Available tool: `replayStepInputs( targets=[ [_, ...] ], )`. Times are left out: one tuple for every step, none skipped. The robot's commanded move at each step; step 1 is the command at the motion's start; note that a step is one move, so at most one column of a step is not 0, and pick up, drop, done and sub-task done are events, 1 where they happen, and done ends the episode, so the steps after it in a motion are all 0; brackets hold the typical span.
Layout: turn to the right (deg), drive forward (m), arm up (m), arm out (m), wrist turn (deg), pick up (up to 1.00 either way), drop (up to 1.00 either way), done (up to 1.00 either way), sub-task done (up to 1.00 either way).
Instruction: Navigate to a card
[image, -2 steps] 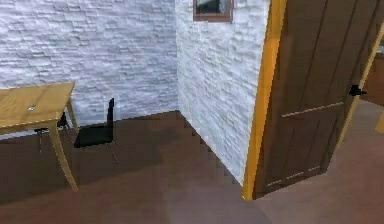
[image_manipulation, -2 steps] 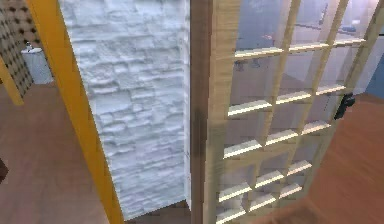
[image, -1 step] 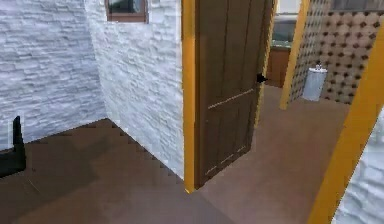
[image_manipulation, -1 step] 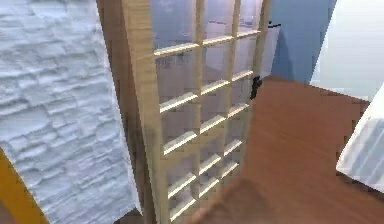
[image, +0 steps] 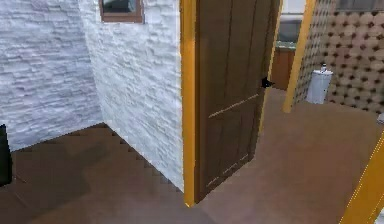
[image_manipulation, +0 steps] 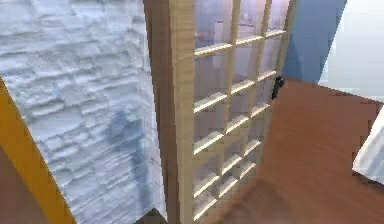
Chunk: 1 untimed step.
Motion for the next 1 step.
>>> replayStepInputs(
  targets=[
    [-45.0, 0.00, 0.00, 0.00, 0.0, 0.00, 0.00, 0.00, 0.00]
  ],
)
